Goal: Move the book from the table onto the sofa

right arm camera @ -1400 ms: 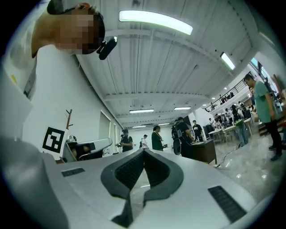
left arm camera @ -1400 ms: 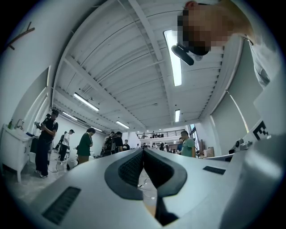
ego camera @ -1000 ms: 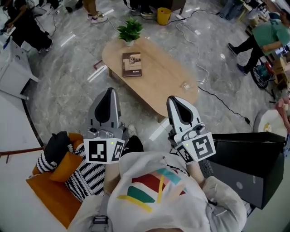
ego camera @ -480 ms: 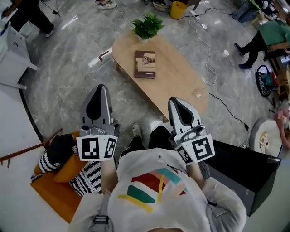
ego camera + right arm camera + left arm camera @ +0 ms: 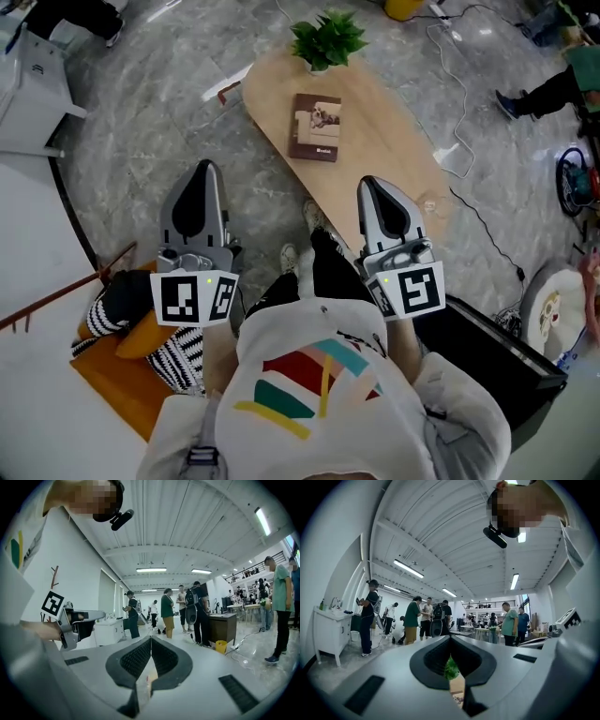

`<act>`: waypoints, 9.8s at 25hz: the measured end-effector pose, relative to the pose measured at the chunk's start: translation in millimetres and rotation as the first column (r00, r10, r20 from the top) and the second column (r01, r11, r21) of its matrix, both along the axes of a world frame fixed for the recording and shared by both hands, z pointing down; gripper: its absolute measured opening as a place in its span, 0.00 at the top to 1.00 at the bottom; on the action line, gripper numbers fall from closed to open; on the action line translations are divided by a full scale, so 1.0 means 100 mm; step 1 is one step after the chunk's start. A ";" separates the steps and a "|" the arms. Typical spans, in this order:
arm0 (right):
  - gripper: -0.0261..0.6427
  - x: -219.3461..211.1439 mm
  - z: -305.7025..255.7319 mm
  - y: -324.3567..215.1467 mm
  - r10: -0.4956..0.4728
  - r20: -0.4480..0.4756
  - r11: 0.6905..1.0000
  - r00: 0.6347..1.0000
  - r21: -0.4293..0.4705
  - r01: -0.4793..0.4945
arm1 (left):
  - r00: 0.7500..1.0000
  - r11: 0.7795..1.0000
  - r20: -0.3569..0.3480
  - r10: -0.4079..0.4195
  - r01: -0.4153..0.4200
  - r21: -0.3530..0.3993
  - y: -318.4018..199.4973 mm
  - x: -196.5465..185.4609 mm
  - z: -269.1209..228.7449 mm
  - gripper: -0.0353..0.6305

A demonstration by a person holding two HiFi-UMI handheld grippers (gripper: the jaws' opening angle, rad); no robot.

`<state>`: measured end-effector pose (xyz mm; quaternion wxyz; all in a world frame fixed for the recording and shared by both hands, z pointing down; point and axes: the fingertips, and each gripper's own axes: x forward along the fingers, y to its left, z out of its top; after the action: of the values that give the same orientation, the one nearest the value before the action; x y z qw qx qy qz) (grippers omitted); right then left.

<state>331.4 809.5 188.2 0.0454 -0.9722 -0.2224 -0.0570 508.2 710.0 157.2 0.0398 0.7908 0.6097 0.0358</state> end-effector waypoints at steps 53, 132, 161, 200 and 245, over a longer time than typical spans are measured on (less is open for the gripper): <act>0.94 1.32 5.10 0.92 -0.295 0.621 0.926 0.726 0.373 0.057 | 0.824 0.938 0.557 -0.101 -0.109 0.330 1.24 0.35 5.21 0.82; 0.94 1.28 0.78 1.08 -0.047 0.286 0.997 0.957 0.072 0.027 | 0.604 0.917 0.692 0.394 -0.208 -0.341 1.33 1.13 0.80 0.72; 0.94 -1.20 0.55 0.59 0.676 0.243 0.710 0.696 0.038 -0.703 | 0.063 0.413 0.578 0.814 -0.762 -0.499 2.10 -1.22 0.42 0.72; 0.94 -6.80 0.80 -7.53 0.438 0.228 -0.899 -0.869 0.099 -0.427 | -0.816 -0.792 0.548 -0.183 -0.208 -0.574 -4.77 -10.00 0.13 0.72; 0.94 -3.96 1.45 -12.33 -0.395 0.301 -0.847 -0.868 0.247 0.471 | -0.278 -0.698 0.800 -0.531 0.680 -0.227 -11.36 -7.73 1.94 0.72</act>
<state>-64.2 -423.9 333.1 -0.1960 -0.4292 0.8624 -0.1833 -264.9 -425.8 350.8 0.4598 0.7647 -0.3836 -0.2382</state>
